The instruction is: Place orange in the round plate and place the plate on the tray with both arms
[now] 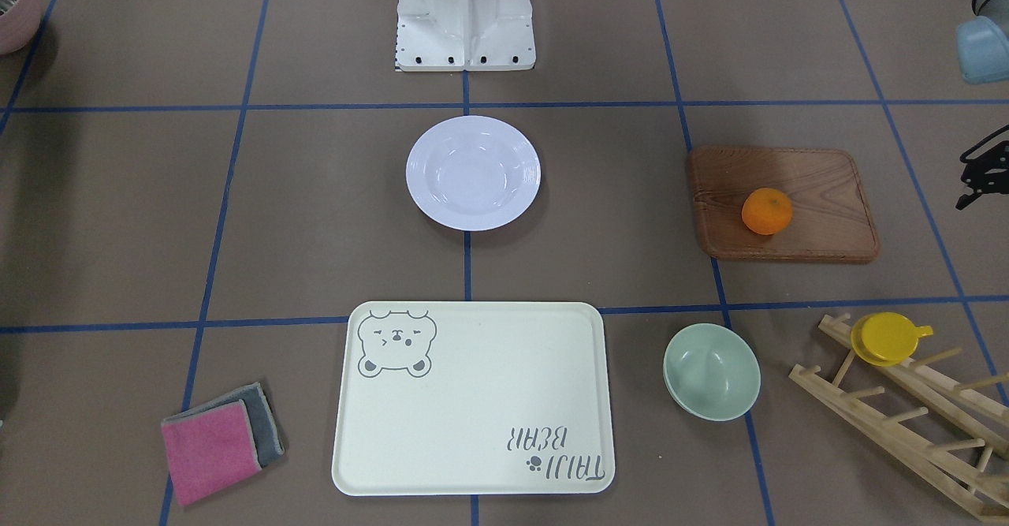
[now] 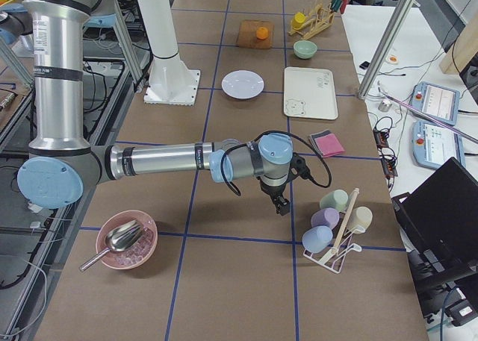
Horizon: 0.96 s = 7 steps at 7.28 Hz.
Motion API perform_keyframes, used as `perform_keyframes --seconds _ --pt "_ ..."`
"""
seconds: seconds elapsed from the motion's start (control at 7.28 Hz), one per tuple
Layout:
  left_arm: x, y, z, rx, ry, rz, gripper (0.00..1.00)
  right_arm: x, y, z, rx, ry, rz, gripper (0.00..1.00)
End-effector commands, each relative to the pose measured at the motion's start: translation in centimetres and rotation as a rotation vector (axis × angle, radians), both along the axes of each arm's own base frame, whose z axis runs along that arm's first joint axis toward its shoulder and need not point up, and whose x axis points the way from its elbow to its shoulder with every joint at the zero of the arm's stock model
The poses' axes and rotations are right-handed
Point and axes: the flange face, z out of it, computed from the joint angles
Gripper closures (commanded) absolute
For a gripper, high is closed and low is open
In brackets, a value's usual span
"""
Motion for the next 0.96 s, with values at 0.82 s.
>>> perform_keyframes --seconds 0.82 --pt "0.1 0.0 -0.1 0.002 0.004 0.002 0.01 0.0 0.2 0.0 0.002 -0.008 -0.004 0.00"
